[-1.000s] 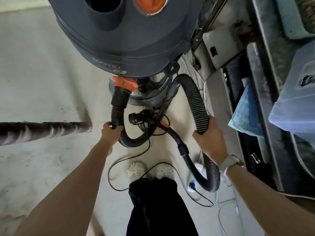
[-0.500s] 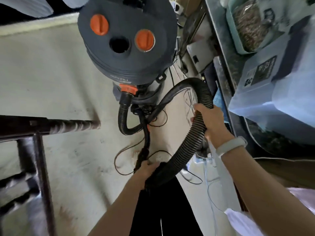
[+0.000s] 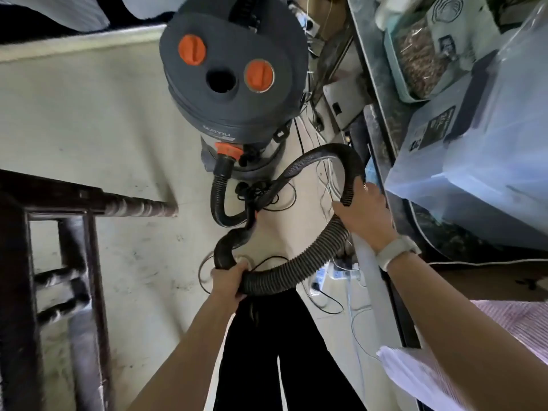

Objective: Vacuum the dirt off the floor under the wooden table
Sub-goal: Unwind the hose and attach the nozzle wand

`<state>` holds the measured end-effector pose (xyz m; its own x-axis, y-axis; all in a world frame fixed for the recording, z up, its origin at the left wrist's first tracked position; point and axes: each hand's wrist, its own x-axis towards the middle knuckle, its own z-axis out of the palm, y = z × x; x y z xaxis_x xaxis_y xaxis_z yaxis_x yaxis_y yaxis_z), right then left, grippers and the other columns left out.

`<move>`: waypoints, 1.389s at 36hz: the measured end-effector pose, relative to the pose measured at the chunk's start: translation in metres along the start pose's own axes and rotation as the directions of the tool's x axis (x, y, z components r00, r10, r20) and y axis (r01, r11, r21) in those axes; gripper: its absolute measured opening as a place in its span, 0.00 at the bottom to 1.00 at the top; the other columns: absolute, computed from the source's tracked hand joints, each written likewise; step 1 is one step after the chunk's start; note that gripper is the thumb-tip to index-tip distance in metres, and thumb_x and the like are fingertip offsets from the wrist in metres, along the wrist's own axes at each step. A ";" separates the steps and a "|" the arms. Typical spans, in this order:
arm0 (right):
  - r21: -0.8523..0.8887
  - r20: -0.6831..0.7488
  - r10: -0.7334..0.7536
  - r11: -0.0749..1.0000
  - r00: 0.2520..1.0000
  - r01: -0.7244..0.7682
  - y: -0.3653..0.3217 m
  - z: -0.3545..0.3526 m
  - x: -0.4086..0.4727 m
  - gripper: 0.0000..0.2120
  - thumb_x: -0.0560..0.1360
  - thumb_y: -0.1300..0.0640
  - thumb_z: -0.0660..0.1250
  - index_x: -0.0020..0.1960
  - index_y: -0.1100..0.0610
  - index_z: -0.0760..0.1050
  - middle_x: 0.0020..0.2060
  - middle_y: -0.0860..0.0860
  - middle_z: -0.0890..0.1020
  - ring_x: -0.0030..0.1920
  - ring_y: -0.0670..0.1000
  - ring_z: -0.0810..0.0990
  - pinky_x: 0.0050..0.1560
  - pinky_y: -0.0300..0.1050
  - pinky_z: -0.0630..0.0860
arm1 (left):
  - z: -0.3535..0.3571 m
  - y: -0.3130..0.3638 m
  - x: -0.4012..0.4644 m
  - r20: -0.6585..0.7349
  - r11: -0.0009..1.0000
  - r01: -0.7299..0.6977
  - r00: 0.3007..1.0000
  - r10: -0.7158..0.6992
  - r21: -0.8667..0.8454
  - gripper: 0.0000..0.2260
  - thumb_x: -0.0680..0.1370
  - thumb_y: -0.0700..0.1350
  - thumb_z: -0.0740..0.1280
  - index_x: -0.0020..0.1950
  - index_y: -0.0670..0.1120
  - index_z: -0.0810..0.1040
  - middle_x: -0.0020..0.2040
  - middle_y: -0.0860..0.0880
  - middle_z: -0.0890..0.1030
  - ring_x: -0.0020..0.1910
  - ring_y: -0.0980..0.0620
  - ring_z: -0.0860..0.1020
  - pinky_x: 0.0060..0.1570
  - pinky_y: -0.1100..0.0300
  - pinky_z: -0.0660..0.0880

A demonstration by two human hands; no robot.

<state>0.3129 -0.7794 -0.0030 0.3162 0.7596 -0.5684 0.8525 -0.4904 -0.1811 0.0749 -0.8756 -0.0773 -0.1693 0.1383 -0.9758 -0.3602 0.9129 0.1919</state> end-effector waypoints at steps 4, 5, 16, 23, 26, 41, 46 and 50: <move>-0.377 0.144 -0.193 0.896 0.971 0.234 -0.020 0.021 -0.013 0.24 0.80 0.46 0.54 0.71 0.56 0.66 0.72 0.53 0.65 0.76 0.56 0.51 0.73 0.63 0.43 | 0.015 0.020 -0.014 -0.029 0.973 -0.205 0.977 0.209 0.106 0.25 0.73 0.36 0.68 0.67 0.39 0.60 0.51 0.39 0.74 0.39 0.47 0.76 0.39 0.51 0.79; -0.403 0.200 -0.226 0.868 0.954 0.290 -0.026 0.028 -0.015 0.22 0.81 0.46 0.52 0.70 0.55 0.68 0.70 0.52 0.69 0.76 0.54 0.54 0.73 0.62 0.42 | 0.017 0.022 -0.016 -0.029 0.960 -0.244 0.968 0.250 0.139 0.28 0.73 0.37 0.69 0.68 0.39 0.59 0.54 0.38 0.74 0.42 0.45 0.76 0.43 0.49 0.79; 0.421 0.836 -0.197 0.829 0.512 -0.369 -0.101 0.060 -0.009 0.23 0.79 0.37 0.51 0.53 0.55 0.73 0.39 0.50 0.76 0.40 0.49 0.72 0.50 0.46 0.69 | 0.019 0.004 -0.061 0.235 0.661 -0.642 0.763 0.603 0.389 0.43 0.63 0.54 0.70 0.74 0.47 0.55 0.67 0.49 0.66 0.67 0.52 0.68 0.64 0.52 0.70; 0.423 0.721 -0.116 0.855 0.683 -0.301 -0.112 0.077 -0.001 0.23 0.74 0.49 0.69 0.61 0.65 0.73 0.44 0.61 0.80 0.37 0.56 0.79 0.39 0.50 0.79 | -0.001 0.001 -0.069 0.471 0.600 -0.698 0.712 0.521 0.392 0.20 0.76 0.38 0.68 0.62 0.54 0.66 0.52 0.55 0.75 0.44 0.56 0.80 0.44 0.68 0.76; 0.291 0.697 -0.226 0.956 0.681 0.020 -0.104 0.066 -0.012 0.14 0.76 0.50 0.64 0.54 0.59 0.75 0.43 0.59 0.79 0.36 0.47 0.79 0.39 0.39 0.78 | -0.014 0.011 -0.055 0.392 0.629 -0.637 0.770 0.503 0.445 0.10 0.78 0.39 0.65 0.57 0.49 0.73 0.49 0.53 0.79 0.44 0.56 0.78 0.43 0.69 0.72; 0.025 0.835 -0.148 0.972 0.530 0.232 -0.078 -0.005 -0.052 0.19 0.78 0.45 0.63 0.59 0.60 0.74 0.33 0.54 0.77 0.23 0.48 0.77 0.25 0.36 0.75 | -0.019 0.019 -0.011 0.504 0.377 -0.606 0.794 0.340 0.701 0.34 0.73 0.38 0.71 0.75 0.46 0.60 0.70 0.43 0.65 0.67 0.47 0.67 0.67 0.58 0.63; 0.225 0.835 -0.274 0.961 0.478 0.158 -0.077 -0.037 -0.057 0.19 0.77 0.49 0.66 0.64 0.56 0.73 0.33 0.55 0.77 0.26 0.51 0.76 0.23 0.36 0.73 | -0.023 0.015 -0.009 0.563 0.487 -0.677 0.733 0.382 0.551 0.37 0.60 0.48 0.75 0.68 0.49 0.66 0.61 0.49 0.73 0.62 0.55 0.73 0.63 0.61 0.69; 0.337 0.786 -0.330 0.938 0.522 0.085 -0.072 -0.039 -0.063 0.17 0.77 0.53 0.67 0.65 0.52 0.73 0.34 0.55 0.78 0.28 0.49 0.77 0.24 0.35 0.73 | -0.027 0.032 -0.019 0.473 0.438 -0.713 0.695 0.541 0.548 0.20 0.66 0.42 0.78 0.52 0.51 0.73 0.46 0.53 0.78 0.46 0.55 0.77 0.45 0.66 0.69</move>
<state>0.2477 -0.7756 0.0772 -0.4435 0.2228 -0.8681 0.6858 -0.5393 -0.4888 0.0415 -0.8598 -0.0502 0.1217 0.7717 -0.6243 0.4656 0.5111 0.7225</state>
